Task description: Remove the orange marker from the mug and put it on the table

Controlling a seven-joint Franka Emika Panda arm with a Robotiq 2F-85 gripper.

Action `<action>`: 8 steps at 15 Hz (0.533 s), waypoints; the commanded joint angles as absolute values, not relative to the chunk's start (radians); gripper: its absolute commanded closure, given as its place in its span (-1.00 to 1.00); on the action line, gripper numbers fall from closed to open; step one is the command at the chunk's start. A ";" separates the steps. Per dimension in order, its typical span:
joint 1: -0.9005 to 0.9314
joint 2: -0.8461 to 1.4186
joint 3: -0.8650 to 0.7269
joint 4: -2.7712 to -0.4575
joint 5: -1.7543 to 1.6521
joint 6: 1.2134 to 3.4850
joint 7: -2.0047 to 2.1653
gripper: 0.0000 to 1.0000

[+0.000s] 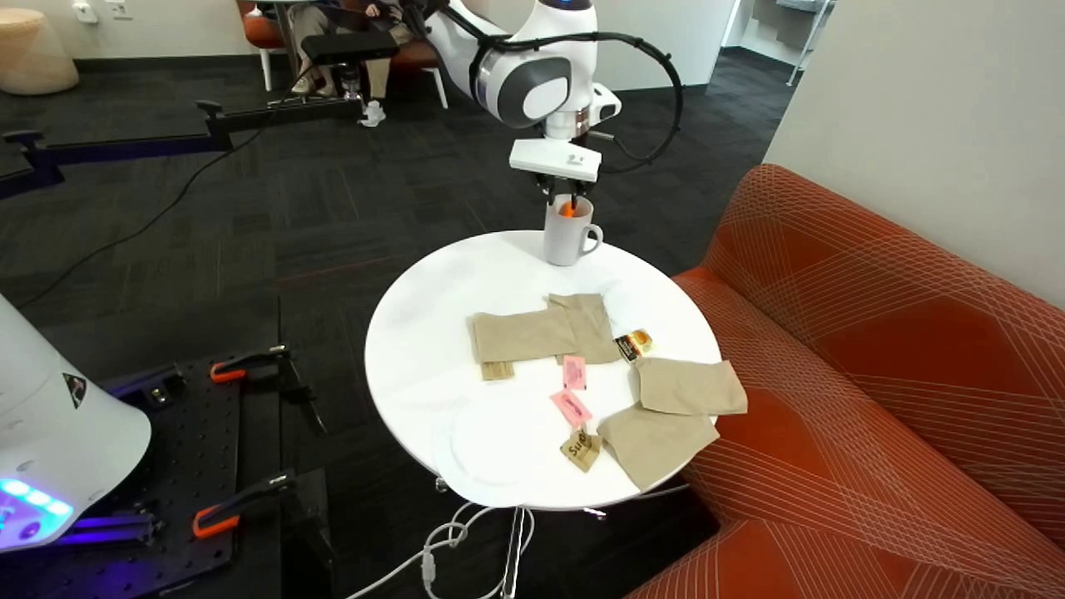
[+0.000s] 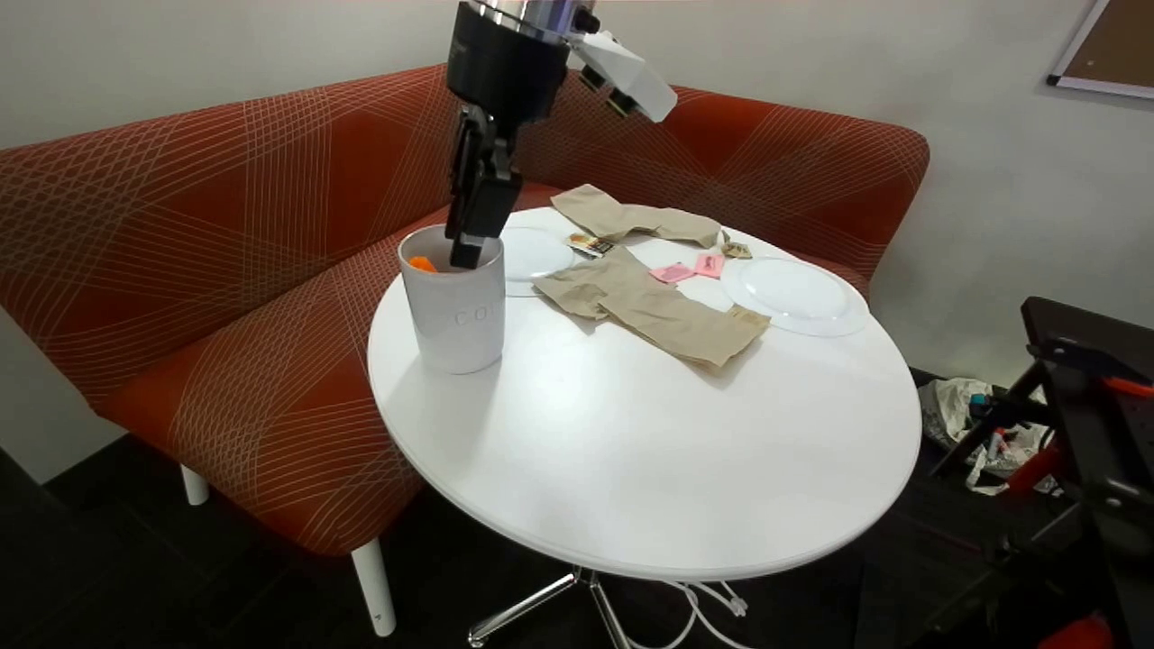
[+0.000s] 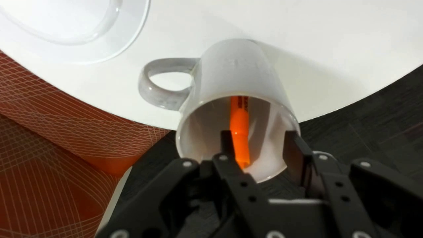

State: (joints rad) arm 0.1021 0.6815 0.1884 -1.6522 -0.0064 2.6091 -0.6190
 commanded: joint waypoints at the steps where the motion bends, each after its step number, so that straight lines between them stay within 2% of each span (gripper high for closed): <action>1: 0.101 0.726 0.196 -1.578 -0.042 2.555 -0.577 0.07; 8: 0.095 0.787 0.207 -1.521 -0.039 2.554 -0.585 0.07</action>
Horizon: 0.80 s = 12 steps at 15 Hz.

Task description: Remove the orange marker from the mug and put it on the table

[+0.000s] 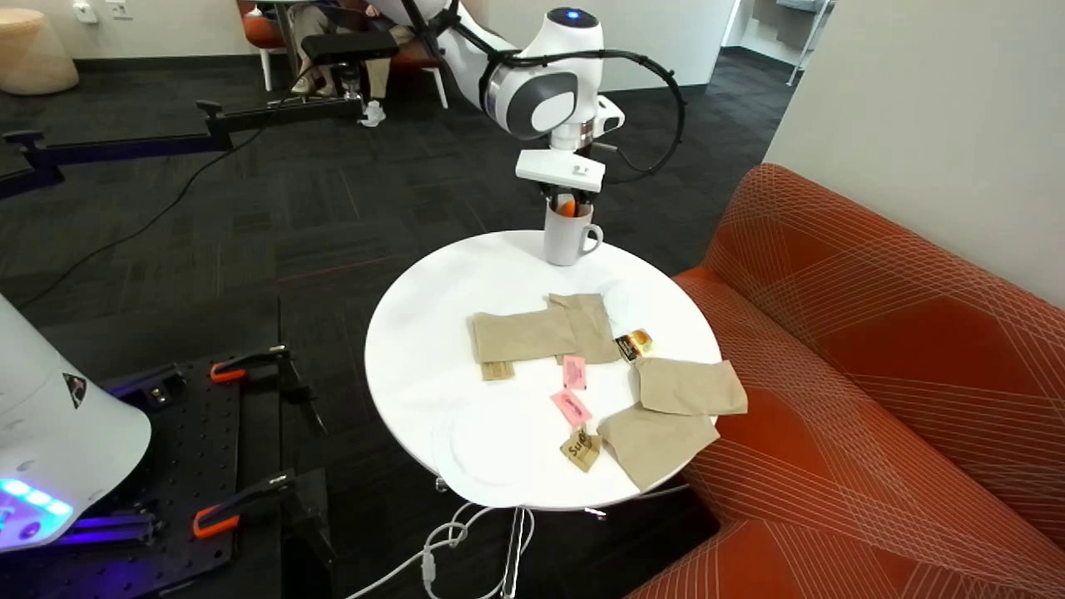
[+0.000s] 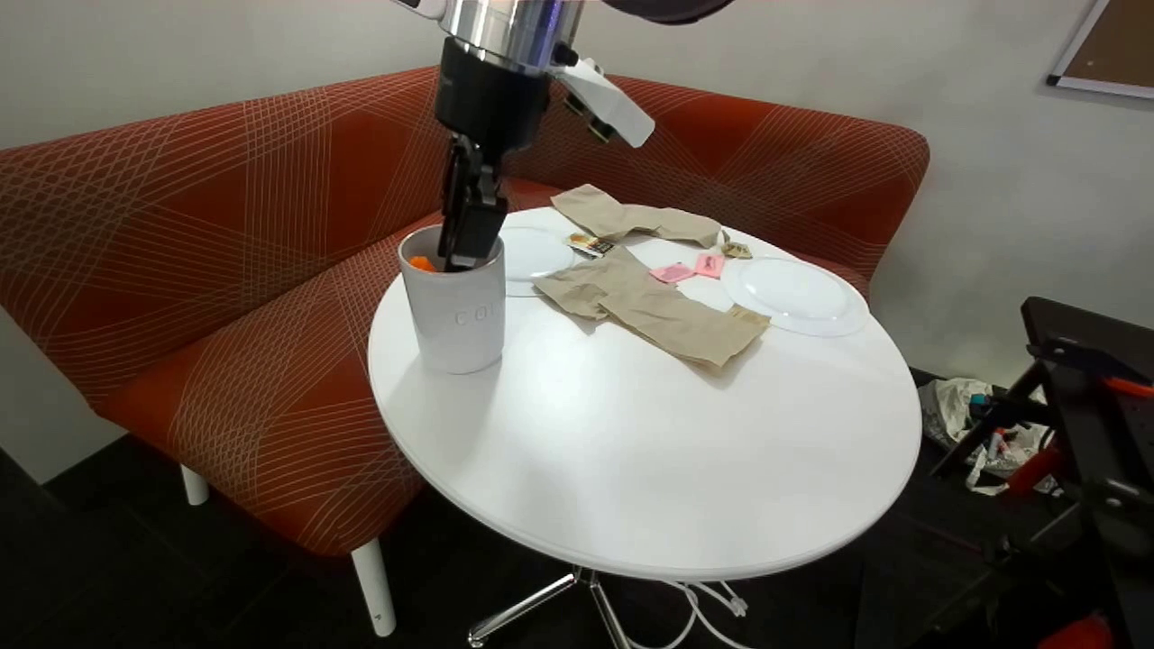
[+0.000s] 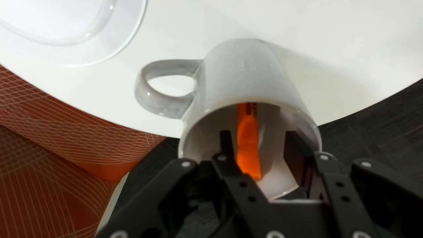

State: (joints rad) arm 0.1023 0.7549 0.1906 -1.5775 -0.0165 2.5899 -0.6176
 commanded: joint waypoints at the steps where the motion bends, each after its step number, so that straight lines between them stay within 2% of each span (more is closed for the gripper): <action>1: 0.093 0.794 0.211 -1.515 -0.037 2.557 -0.587 0.08; 10: 0.083 0.840 0.225 -1.467 -0.029 2.571 -0.597 0.08; 11: 0.082 0.845 0.226 -1.463 -0.028 2.572 -0.597 0.12; 12: 0.081 0.848 0.228 -1.459 -0.027 2.573 -0.599 0.51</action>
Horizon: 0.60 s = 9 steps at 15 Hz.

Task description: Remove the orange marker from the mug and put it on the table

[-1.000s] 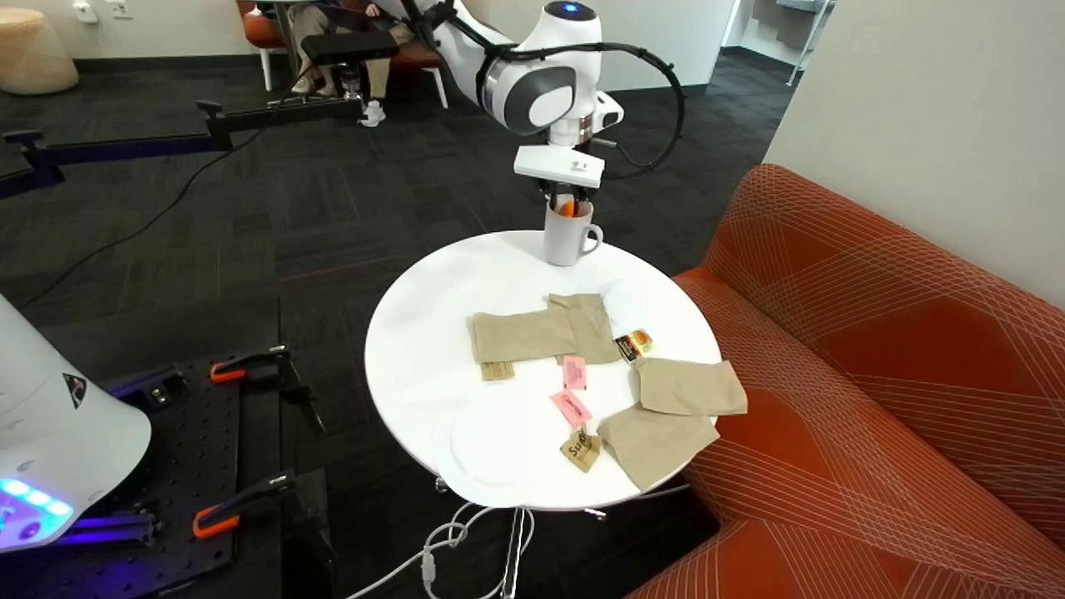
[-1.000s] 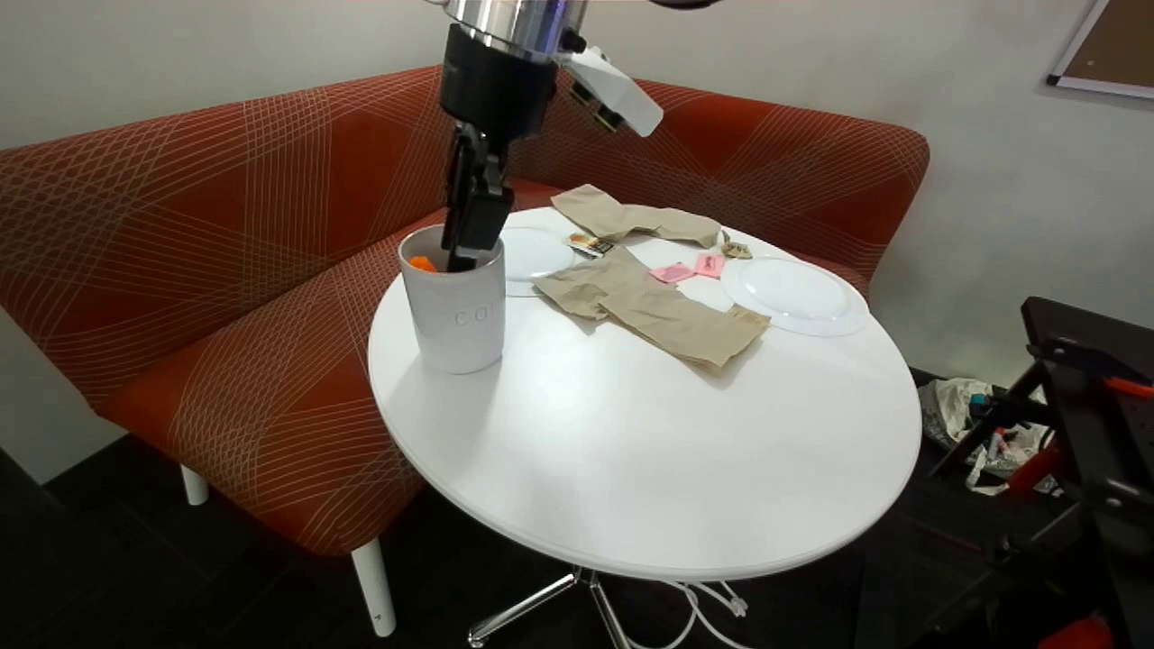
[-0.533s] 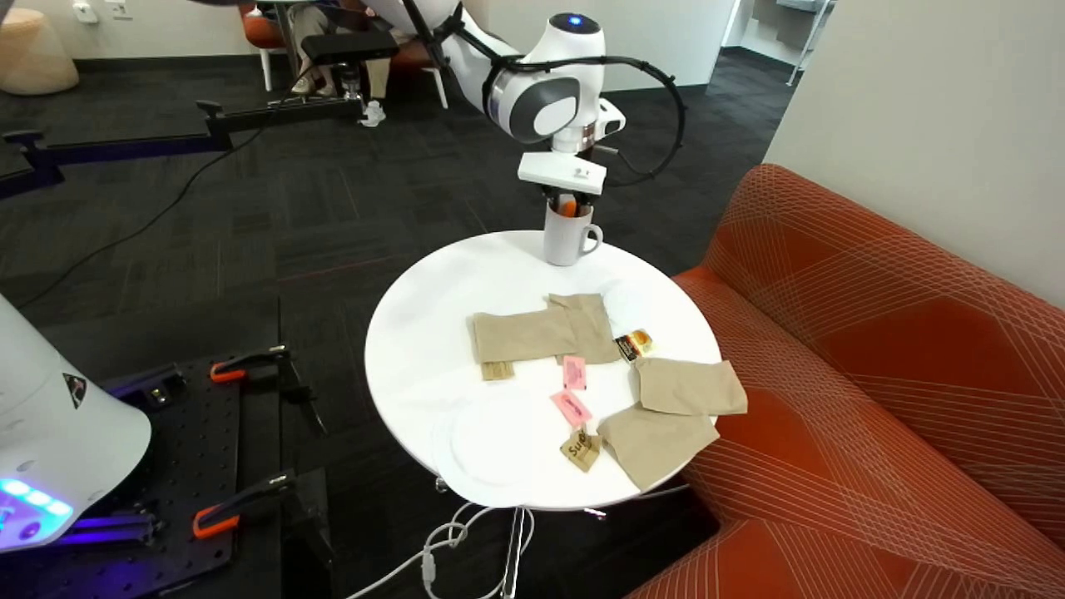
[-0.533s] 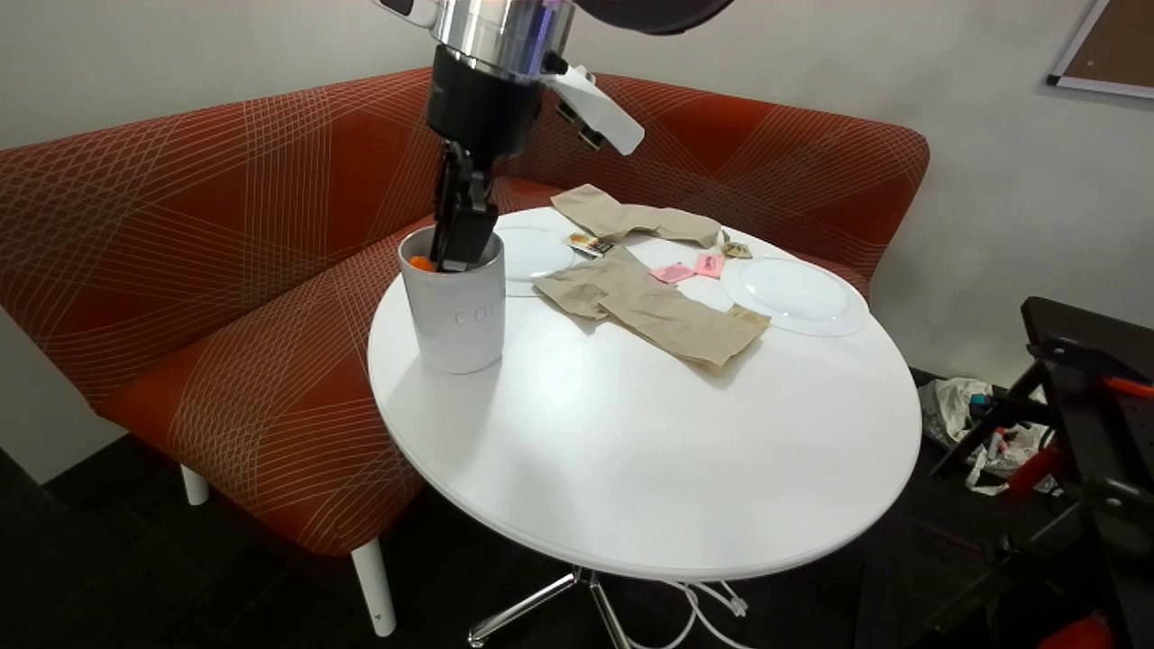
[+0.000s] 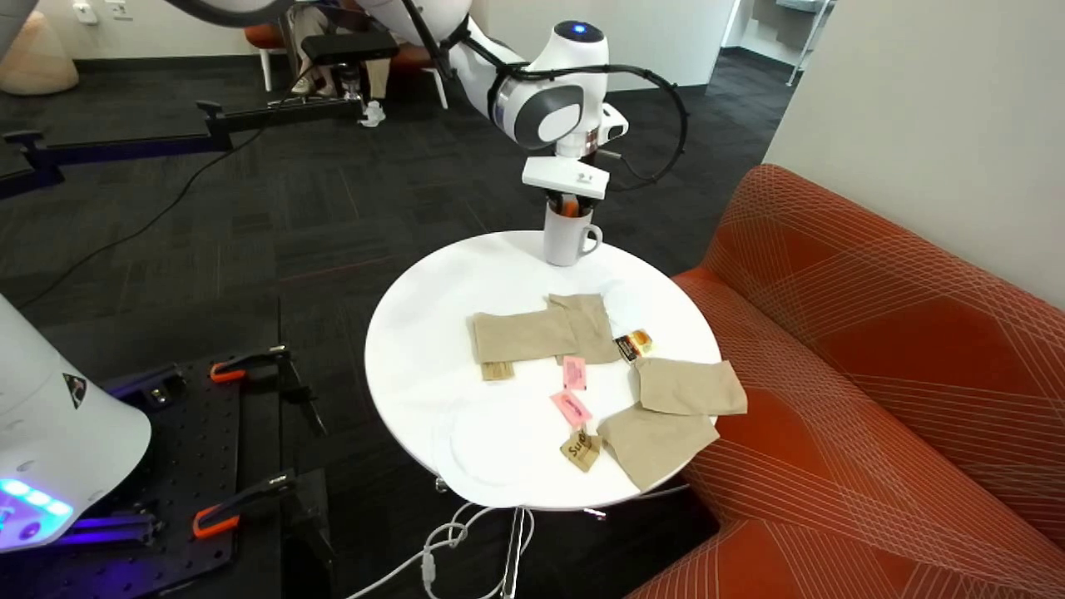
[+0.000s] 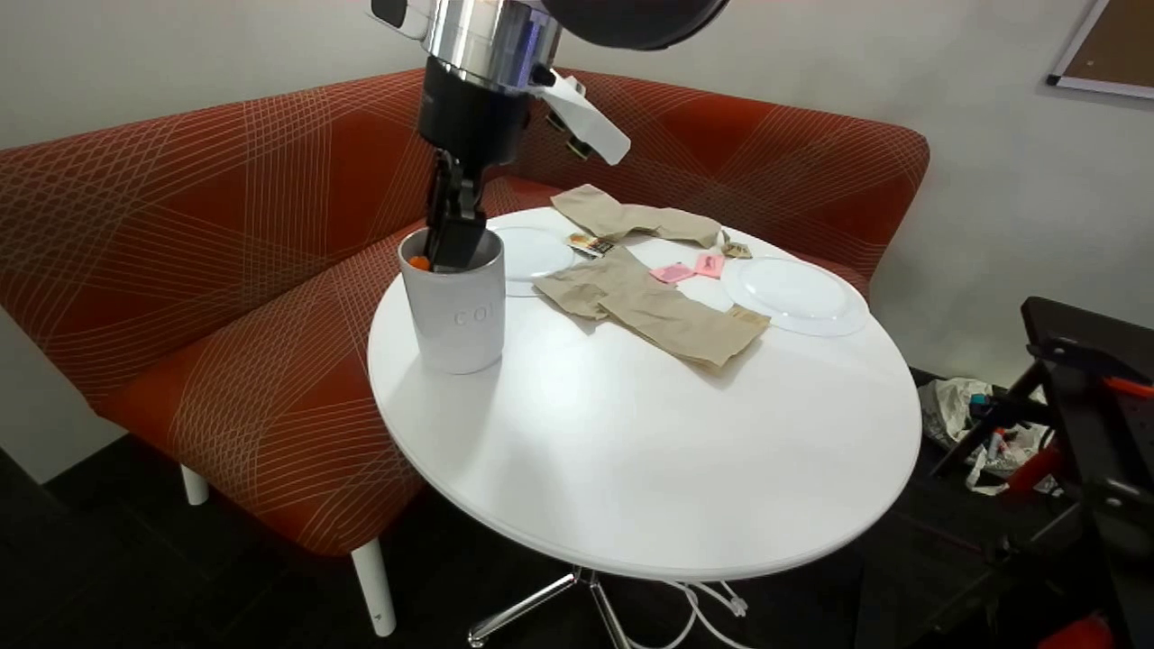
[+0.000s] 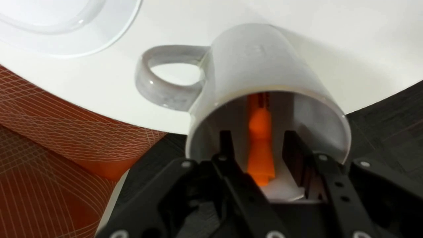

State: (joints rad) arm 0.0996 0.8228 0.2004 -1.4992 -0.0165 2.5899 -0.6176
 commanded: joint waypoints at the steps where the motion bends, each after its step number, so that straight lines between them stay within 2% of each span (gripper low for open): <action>1: 0.081 0.851 0.228 -1.457 -0.027 2.573 -0.599 0.62; 2: 0.081 0.854 0.230 -1.455 -0.027 2.574 -0.600 0.70; 4: 0.081 0.852 0.233 -1.457 -0.028 2.575 -0.601 0.98; 6: 0.079 0.839 0.236 -1.469 -0.027 2.580 -0.599 0.90; 9: 0.071 0.811 0.244 -1.501 -0.025 2.598 -0.600 0.90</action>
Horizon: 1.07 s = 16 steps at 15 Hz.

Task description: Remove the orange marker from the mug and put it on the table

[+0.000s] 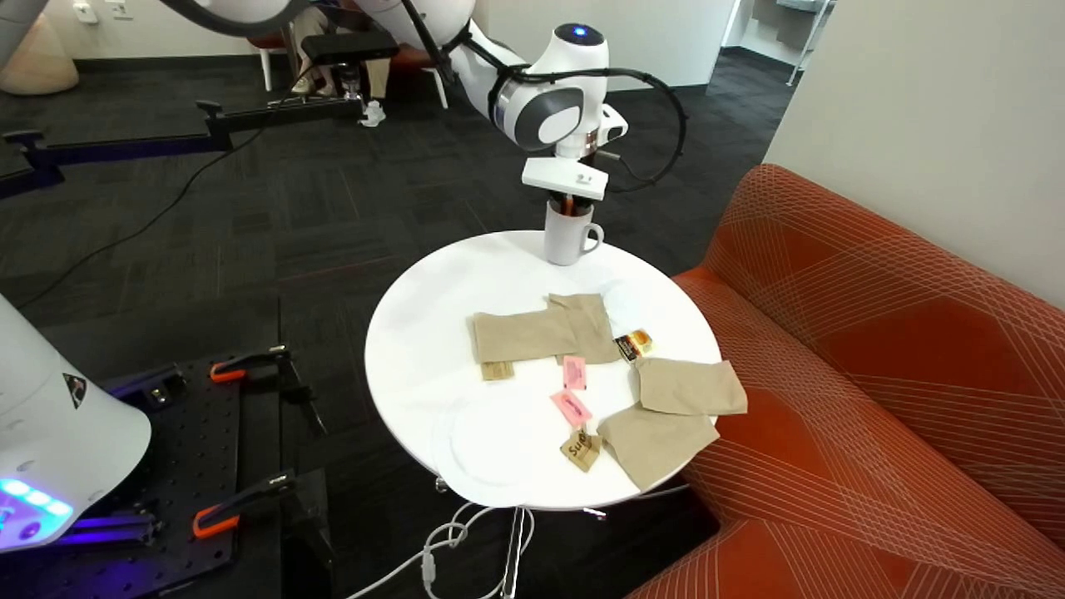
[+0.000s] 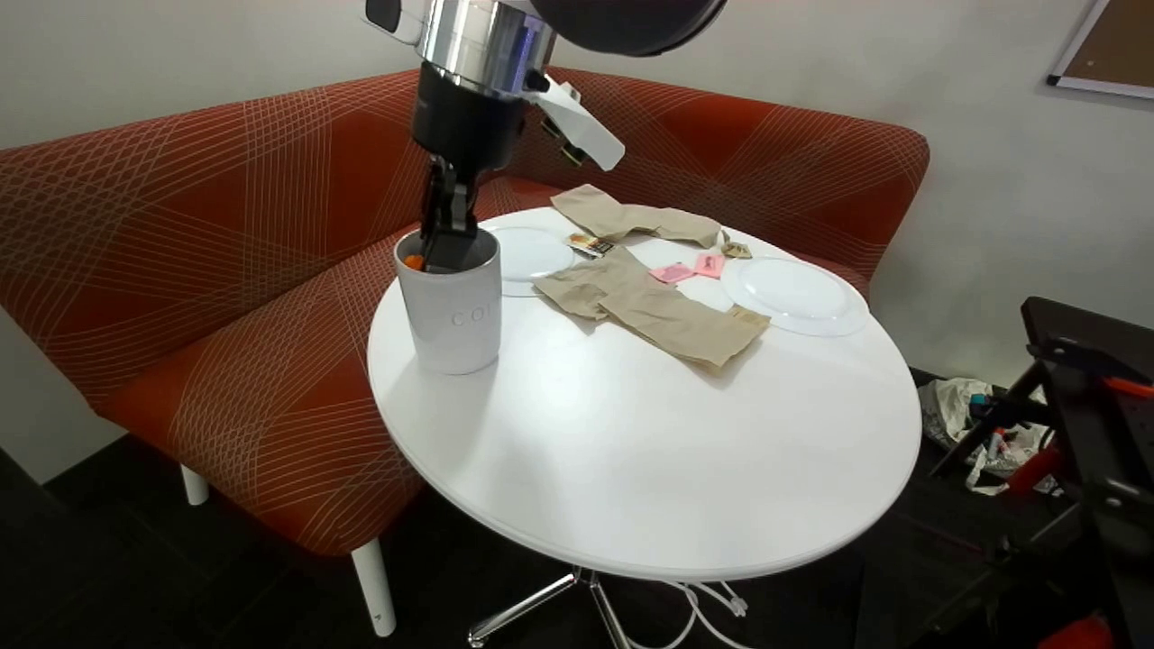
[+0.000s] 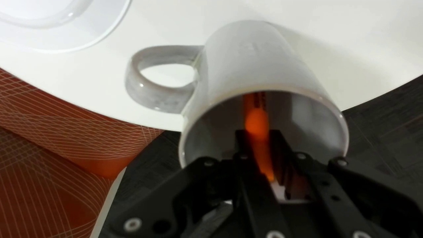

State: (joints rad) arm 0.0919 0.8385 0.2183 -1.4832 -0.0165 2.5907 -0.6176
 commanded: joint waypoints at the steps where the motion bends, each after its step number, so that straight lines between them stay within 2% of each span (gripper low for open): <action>1: 0.070 0.800 0.245 -1.512 -0.027 2.607 -0.599 0.90; 11: 0.066 0.653 0.251 -1.609 -0.033 2.691 -0.602 0.90; 16: 0.045 0.552 0.285 -1.685 -0.016 2.803 -0.606 0.90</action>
